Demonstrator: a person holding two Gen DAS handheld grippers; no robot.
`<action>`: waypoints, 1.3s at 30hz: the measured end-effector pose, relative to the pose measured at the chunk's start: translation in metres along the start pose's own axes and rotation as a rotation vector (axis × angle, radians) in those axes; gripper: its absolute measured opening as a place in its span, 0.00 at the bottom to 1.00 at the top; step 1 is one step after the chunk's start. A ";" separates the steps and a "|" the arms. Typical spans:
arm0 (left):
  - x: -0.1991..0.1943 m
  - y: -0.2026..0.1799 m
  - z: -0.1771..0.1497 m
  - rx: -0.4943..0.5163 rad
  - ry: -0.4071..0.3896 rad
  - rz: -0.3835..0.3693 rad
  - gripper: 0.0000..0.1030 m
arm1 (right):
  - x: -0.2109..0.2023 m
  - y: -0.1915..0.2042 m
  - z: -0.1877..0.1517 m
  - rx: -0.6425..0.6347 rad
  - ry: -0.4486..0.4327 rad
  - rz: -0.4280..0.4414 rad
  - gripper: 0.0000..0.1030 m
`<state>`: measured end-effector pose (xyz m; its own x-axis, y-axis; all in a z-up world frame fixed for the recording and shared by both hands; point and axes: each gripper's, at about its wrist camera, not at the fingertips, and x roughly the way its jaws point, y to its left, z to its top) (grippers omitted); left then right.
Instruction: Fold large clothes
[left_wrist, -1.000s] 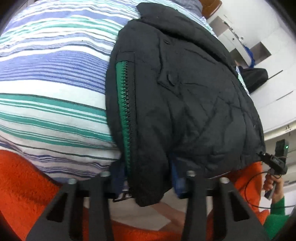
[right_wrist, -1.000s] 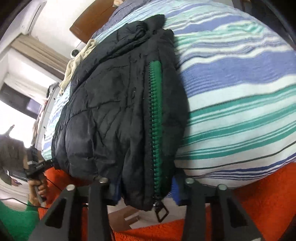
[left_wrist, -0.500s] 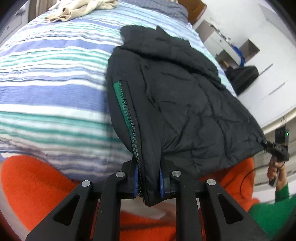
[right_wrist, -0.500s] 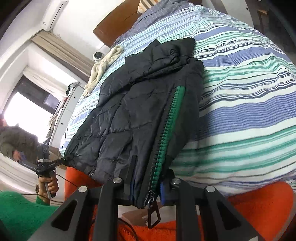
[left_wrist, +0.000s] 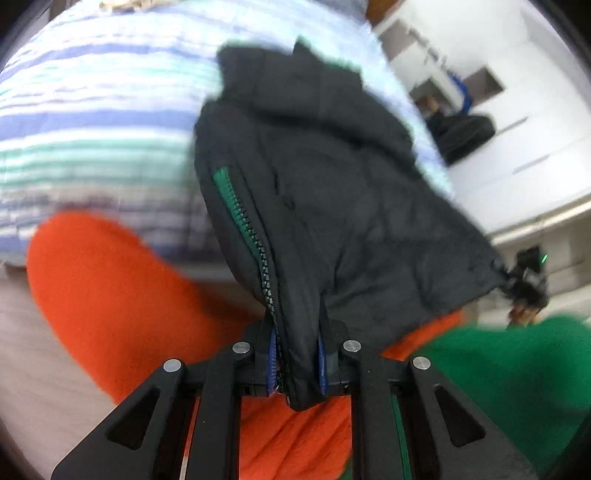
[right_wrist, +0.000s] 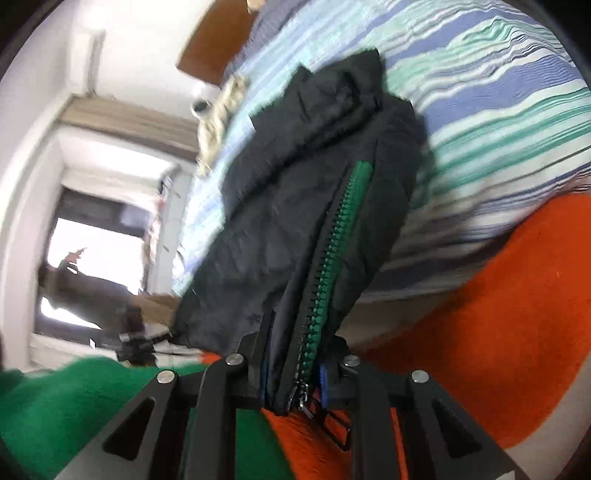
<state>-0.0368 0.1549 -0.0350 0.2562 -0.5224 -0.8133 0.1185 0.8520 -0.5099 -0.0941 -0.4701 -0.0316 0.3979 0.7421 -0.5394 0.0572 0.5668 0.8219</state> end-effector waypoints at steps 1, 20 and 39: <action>-0.004 -0.002 0.011 0.006 -0.042 -0.029 0.15 | -0.002 0.003 0.010 -0.016 -0.031 0.021 0.18; 0.132 0.025 0.290 -0.194 -0.180 -0.151 0.68 | 0.158 -0.114 0.272 0.344 -0.376 0.128 0.41; 0.143 0.032 0.289 -0.019 -0.163 0.156 0.16 | 0.208 0.030 0.290 -0.469 -0.231 -0.677 0.19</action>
<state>0.2807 0.1170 -0.0864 0.4221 -0.3703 -0.8275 0.0477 0.9206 -0.3876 0.2561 -0.4028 -0.0658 0.5945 0.1273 -0.7939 -0.0143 0.9889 0.1479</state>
